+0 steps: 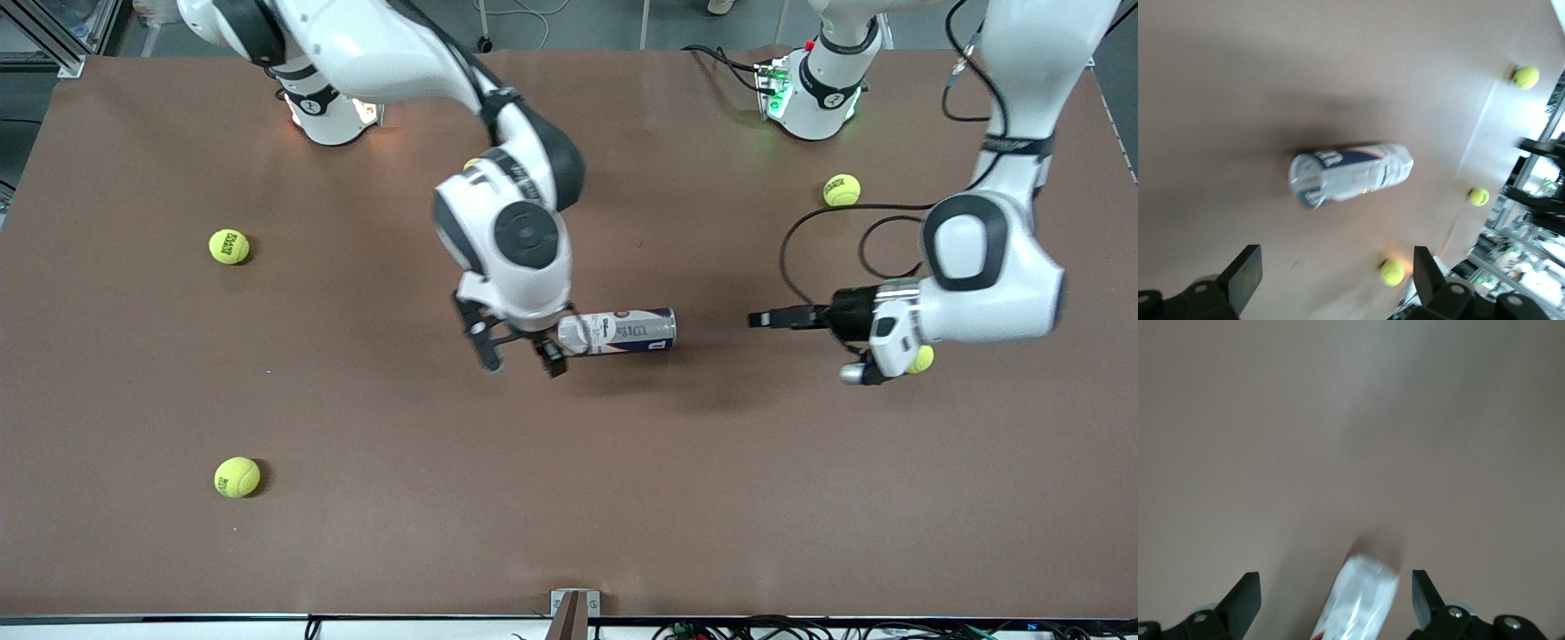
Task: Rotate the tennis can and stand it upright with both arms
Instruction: 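Release the can with the right gripper while the left gripper approaches it, then grasp the can's open end with the left gripper while the right gripper withdraws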
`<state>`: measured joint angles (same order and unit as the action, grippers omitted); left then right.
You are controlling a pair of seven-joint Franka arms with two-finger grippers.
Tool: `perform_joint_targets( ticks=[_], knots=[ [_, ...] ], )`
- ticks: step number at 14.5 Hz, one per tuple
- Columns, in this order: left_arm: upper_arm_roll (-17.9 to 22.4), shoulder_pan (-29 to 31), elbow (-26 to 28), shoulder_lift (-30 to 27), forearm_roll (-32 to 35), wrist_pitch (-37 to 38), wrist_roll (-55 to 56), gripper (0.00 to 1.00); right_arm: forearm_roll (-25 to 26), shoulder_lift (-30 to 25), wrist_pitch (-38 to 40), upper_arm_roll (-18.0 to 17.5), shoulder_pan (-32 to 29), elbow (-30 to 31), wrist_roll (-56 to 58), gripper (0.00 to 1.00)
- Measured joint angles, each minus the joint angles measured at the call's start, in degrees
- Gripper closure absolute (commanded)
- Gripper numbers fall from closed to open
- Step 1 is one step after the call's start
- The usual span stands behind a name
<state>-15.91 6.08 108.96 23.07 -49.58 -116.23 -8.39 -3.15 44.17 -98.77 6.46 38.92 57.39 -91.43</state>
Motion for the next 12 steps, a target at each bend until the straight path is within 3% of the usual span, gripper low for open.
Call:
perform_joint_targets(
  ticks=[3,6,9,12],
  knots=[
    [-4.2,-0.4,0.1,6.7,-7.5,-7.8,-4.0,0.00,-2.4,-7.7,3.1,0.2,-9.6,4.9,22.7,0.00],
    [-4.7,-1.1,1.2,10.4,-15.7,-11.6,-11.9,0.00,-3.5,-14.2,7.1,0.2,-19.2,10.1,45.3,0.00],
    [-4.7,-1.7,4.1,12.5,-26.9,-13.5,-24.5,0.00,-3.3,-16.6,9.8,0.3,-25.9,11.7,64.0,0.00],
    [-4.7,-2.3,6.3,13.5,-32.6,-14.8,-30.6,0.00,-1.1,-17.3,10.8,0.4,-32.3,11.9,81.3,0.00]
  ],
)
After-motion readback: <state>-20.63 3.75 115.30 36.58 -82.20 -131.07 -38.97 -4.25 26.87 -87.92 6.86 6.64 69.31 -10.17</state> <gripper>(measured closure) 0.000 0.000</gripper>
